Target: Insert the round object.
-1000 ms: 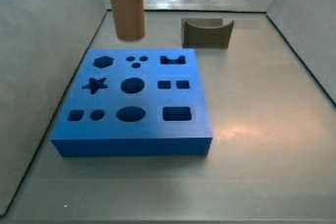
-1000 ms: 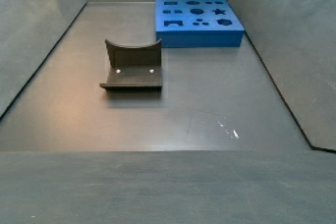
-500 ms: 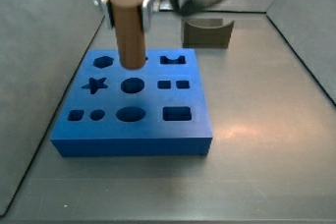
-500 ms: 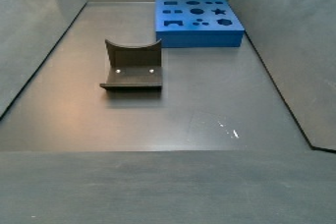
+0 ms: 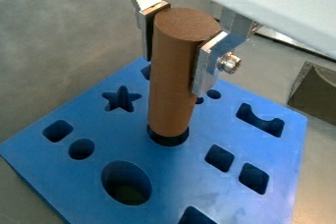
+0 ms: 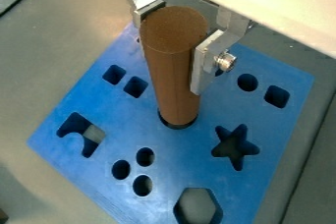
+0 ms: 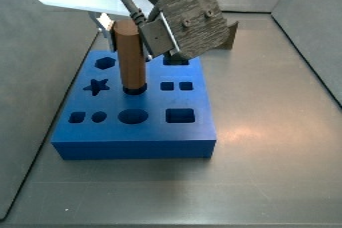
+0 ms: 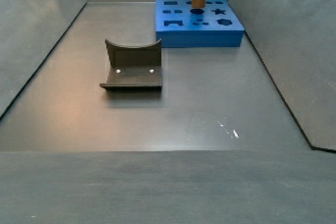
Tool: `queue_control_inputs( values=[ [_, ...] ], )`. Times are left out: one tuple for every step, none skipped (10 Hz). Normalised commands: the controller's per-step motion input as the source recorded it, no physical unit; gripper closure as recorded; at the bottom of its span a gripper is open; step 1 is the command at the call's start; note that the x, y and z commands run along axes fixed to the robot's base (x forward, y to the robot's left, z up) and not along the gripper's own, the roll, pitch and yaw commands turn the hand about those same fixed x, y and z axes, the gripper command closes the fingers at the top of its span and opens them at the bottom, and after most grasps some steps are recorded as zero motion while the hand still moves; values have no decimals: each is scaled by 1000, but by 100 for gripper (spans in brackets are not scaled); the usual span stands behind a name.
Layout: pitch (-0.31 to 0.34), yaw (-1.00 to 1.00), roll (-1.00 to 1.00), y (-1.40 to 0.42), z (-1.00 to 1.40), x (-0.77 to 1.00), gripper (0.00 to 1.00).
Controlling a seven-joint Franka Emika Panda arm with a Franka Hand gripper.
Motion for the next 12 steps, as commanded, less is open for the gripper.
queue_control_inputs(
  values=[
    [-27,0,0,0,-357,0,100],
    [-23,-6,0,0,-411,0,100],
    [0,-20,0,0,-371,26,100],
    [0,-17,0,0,-257,46,100],
    [0,-51,0,0,-277,129,100],
    [6,-103,0,0,-386,260,100],
    [0,-134,-30,0,-411,271,100],
    [0,-177,-99,0,-360,186,100],
    [-10,-189,-134,0,-323,80,100],
    [-19,-126,-116,57,-269,0,100],
    [-53,-86,-91,80,-309,0,100],
    [-90,-74,-90,89,-346,-17,100]
  ],
)
